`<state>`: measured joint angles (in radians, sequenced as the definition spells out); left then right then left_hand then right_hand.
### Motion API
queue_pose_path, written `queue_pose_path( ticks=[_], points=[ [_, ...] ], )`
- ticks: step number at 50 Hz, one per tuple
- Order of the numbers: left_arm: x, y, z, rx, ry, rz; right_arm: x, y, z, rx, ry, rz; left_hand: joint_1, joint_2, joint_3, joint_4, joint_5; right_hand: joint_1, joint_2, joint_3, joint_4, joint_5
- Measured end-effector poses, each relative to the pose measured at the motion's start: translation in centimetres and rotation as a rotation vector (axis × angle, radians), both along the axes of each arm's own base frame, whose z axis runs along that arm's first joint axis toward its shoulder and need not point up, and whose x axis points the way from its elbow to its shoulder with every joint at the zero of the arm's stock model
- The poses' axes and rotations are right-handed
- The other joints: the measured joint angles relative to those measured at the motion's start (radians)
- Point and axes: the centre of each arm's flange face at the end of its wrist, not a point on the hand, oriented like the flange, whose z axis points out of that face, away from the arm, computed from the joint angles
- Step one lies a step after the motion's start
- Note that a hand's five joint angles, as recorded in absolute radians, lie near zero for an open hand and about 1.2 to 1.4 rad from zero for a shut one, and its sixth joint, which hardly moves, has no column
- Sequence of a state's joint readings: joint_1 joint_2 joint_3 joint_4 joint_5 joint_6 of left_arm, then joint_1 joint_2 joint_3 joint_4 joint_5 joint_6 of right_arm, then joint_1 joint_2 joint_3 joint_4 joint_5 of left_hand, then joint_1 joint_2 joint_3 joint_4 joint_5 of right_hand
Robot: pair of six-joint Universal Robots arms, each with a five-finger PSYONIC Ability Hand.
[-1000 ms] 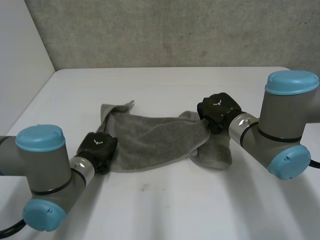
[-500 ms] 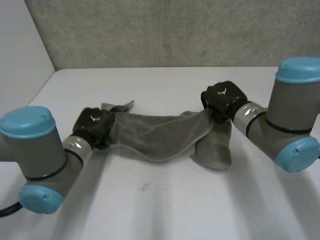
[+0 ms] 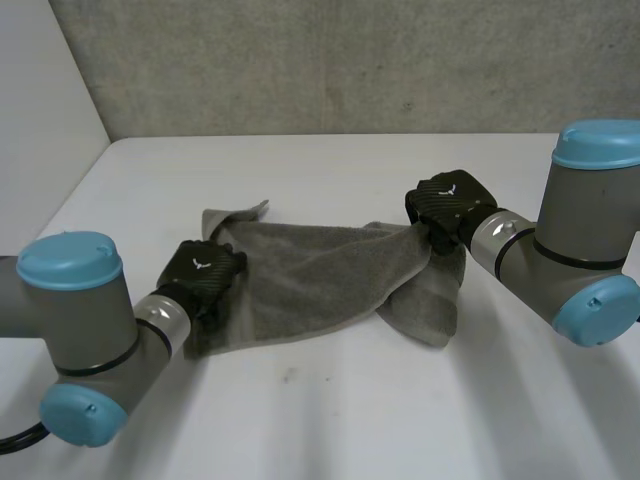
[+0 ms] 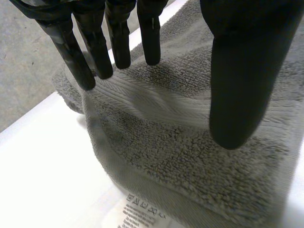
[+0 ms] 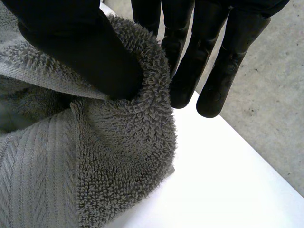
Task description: Fold the towel.
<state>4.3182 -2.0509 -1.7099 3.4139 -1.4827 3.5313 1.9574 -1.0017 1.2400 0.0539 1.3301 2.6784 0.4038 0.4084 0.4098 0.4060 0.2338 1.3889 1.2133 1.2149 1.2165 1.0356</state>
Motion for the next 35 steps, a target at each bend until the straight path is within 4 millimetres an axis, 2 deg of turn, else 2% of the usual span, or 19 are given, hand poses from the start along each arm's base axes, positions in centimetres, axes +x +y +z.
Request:
queue_pose_path(
  ticks=[7,15,26,35],
  points=[
    [0.7,1.8,0.5,0.032,-0.005,-0.020,0.0,0.0,-0.3,0.007,0.004,0.001,-0.081,-0.087,-0.087,-0.085,-0.086,0.000,0.000,0.000,0.000,0.000],
    [0.8,2.8,-0.9,0.086,-0.014,-0.051,0.1,0.0,-1.0,0.020,0.013,0.004,-0.079,-0.085,-0.086,-0.083,-0.085,0.000,0.000,0.000,0.000,0.000],
    [0.6,1.9,-1.8,0.084,-0.014,-0.050,0.1,0.0,-1.5,0.017,0.037,0.008,0.074,0.069,0.068,0.072,0.069,0.000,0.000,0.000,0.000,0.000],
    [0.3,0.9,-2.1,0.065,-0.009,-0.047,0.2,0.1,-1.6,0.021,0.041,0.009,0.095,0.091,0.089,0.093,0.091,0.000,0.000,0.000,0.000,0.000]
  ],
)
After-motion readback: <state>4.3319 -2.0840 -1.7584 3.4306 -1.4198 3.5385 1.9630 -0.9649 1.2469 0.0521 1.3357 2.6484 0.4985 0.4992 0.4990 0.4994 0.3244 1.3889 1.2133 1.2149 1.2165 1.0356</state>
